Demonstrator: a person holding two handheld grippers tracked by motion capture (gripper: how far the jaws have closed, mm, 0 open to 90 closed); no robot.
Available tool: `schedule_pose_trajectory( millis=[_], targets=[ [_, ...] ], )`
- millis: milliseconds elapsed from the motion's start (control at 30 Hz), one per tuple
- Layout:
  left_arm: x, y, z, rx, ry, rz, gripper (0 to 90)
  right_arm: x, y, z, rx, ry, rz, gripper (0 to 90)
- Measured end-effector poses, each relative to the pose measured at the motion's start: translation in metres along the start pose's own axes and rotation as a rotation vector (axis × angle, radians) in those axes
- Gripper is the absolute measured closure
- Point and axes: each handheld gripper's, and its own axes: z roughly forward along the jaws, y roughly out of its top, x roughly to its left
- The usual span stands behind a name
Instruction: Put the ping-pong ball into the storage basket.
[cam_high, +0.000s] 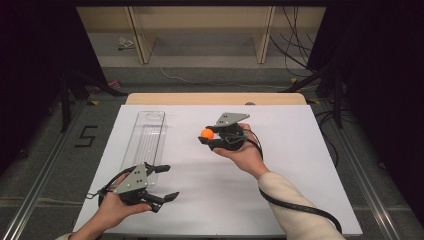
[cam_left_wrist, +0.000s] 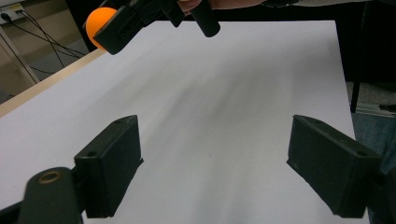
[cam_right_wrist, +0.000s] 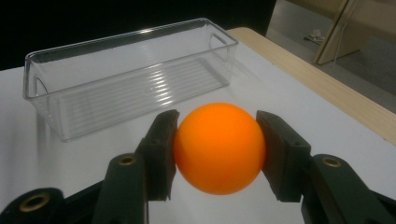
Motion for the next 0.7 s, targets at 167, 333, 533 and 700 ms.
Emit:
schedule_pose_trajectory(
  millis=[167, 333, 533, 700],
  targets=[
    [0.000, 0.000, 0.000, -0.001, -0.003, -0.002, 17.0, 0.001, 0.005, 0.003, -0.003, 0.004, -0.005, 51.5],
    [0.000, 0.000, 0.000, -0.001, -0.002, -0.001, 16.9, 0.003, 0.006, 0.005, 0.000, 0.009, -0.008, 51.5],
    [0.000, 0.000, 0.000, -0.001, -0.004, -0.002, 16.9, 0.004, 0.008, 0.009, 0.001, 0.013, -0.008, 51.5],
    [0.000, 0.000, 0.000, -0.001, -0.005, -0.001, 16.9, 0.005, 0.010, 0.012, 0.000, 0.018, -0.013, 51.5]
  ],
)
